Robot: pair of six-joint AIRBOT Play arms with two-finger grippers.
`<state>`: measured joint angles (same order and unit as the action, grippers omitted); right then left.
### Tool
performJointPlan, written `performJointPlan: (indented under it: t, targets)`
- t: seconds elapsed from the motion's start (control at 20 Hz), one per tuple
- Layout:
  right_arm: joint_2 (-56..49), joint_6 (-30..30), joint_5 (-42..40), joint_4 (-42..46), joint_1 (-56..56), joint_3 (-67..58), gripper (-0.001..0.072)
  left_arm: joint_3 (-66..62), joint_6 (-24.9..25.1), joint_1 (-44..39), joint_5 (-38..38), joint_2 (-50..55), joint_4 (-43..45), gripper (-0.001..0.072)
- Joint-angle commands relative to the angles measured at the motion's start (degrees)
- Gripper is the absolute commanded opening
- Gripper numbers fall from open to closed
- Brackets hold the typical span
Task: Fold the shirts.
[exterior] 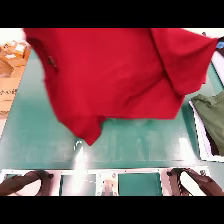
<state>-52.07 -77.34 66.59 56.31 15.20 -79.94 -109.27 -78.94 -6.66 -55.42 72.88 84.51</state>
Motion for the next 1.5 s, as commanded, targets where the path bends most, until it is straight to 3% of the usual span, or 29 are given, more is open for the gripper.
performJointPlan:
  t: [0.0, 0.2, 0.4, 0.45, 0.5, 0.55, 0.7, 0.75, 0.8, 0.85, 1.0, 1.15, 1.35, 1.45]
  targets:
    - [-6.14, 0.04, -9.84, 0.04, 0.0, 8.33, 0.0012, -0.09, 2.84, 0.04, 2.6, 13.75, -3.13, 0.0022]
    - [-22.67, 0.02, -16.28, -1.22, -0.02, 9.22, 0.0012, -0.09, 4.44, 0.04, 5.68, 27.61, -13.42, 0.0022]
    - [-33.48, -0.24, -20.76, -3.8, 0.15, 9.14, 0.0014, -0.09, 3.28, 0.07, 3.58, 34.53, -20.48, 0.0028]
    - [-34.34, -0.24, -21.05, -3.8, 0.61, 8.9, 0.0018, -0.17, 2.86, 0.07, 2.34, 34.6, -20.09, 0.0255]
    - [-34.47, -0.24, -20.87, -3.8, 1.44, 8.48, 0.0144, -0.94, 2.64, 0.48, 0.0, 34.6, -20.17, 0.0513]
    - [-34.32, -0.81, -18.91, -3.78, 2.67, 7.15, 0.0324, -2.27, 2.36, 1.31, -3.82, 34.6, -20.2, 0.0522]
    - [-32.06, -2.64, -7.76, -3.76, 9.49, 3.02, 0.0322, -8.09, 1.88, 5.97, -20.2, 34.51, -20.37, 0.0521]
    - [-30.84, -3.54, -4.92, -3.74, 11.89, 2.99, 0.0157, -8.72, 0.7, 7.78, -24.17, 34.14, -20.59, 0.0518]
    - [-29.64, -3.52, -2.05, -3.69, 14.05, 3.54, 0.0016, -8.7, -0.35, 9.55, -27.67, 33.64, -21.0, 0.0303]
    - [-28.22, -3.69, -0.22, -3.74, 15.65, 5.03, 0.0013, -8.7, -0.24, 10.99, -30.82, 33.51, -22.16, 0.0023]
    - [-21.88, -4.15, 0.35, -3.69, 18.36, 14.36, 0.0012, -7.39, -0.2, 12.96, -35.47, 32.63, -24.24, 0.0022]
    - [-14.36, -5.2, -0.07, -1.62, 21.53, 25.35, 0.0012, 4.0, -0.15, 12.96, -35.67, 27.47, -24.11, 0.0021]
    - [-5.88, -5.18, -3.17, -1.68, 25.7, 38.69, 0.0013, 30.53, -0.55, 12.96, -21.92, 17.44, -28.85, 0.0026]
    - [-5.44, -5.16, -3.06, -2.6, 25.59, 42.45, 0.0027, 38.93, -0.11, 12.76, -14.43, 16.98, -35.08, 0.058]
